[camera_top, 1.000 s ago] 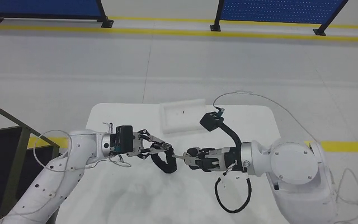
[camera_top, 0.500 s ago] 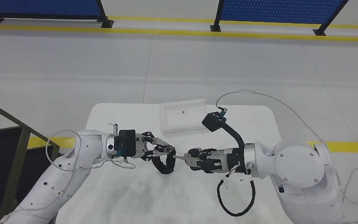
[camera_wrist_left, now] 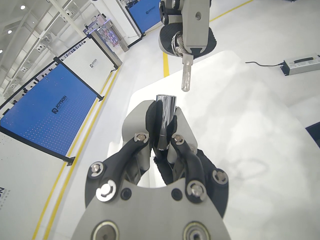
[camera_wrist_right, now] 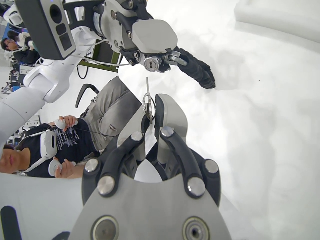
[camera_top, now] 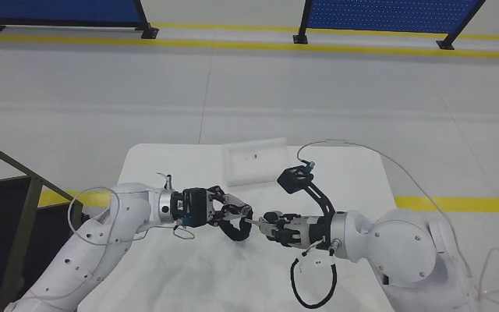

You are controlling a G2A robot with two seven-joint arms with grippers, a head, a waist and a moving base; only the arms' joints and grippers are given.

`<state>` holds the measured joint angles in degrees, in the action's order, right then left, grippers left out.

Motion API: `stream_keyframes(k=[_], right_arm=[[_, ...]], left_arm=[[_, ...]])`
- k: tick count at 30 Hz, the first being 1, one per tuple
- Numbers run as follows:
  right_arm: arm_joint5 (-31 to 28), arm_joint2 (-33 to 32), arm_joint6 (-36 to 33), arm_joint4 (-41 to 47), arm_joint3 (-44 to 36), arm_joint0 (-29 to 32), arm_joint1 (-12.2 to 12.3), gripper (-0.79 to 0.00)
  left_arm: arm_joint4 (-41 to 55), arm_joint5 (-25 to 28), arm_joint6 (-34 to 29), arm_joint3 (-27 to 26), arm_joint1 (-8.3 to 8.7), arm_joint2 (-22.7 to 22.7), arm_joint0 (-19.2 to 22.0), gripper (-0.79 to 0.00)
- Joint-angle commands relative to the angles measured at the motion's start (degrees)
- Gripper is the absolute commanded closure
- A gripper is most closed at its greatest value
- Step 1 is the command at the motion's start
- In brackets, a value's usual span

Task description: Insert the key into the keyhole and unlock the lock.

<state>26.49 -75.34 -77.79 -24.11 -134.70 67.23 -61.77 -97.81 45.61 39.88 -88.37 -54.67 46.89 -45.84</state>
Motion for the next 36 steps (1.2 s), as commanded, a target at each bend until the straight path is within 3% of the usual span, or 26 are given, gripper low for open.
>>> stream_keyframes(k=[1, 9, 20, 36], right_arm=[[0.4, 0.5, 0.4, -0.8, 0.1, -0.1, 0.8, 0.0], [2.3, 4.0, 2.3, -4.0, 0.1, -2.9, 4.1, 0.0], [7.0, 9.4, 6.9, -1.0, 0.1, -9.3, 8.0, 0.0], [6.4, 9.5, 7.7, -1.0, 0.1, -9.0, 8.0, 0.0]], left_arm=[[-0.9, -1.0, -0.6, -0.5, -0.02, 0.0, -0.3, 0.0], [-3.7, -3.8, -2.7, -1.9, -0.04, 0.4, -1.4, 0.0], [-5.2, -5.8, -5.0, -2.1, -0.21, 1.2, -2.1, 0.0], [-3.6, -7.2, -4.4, -1.3, -0.16, 2.5, -3.4, 0.0]])
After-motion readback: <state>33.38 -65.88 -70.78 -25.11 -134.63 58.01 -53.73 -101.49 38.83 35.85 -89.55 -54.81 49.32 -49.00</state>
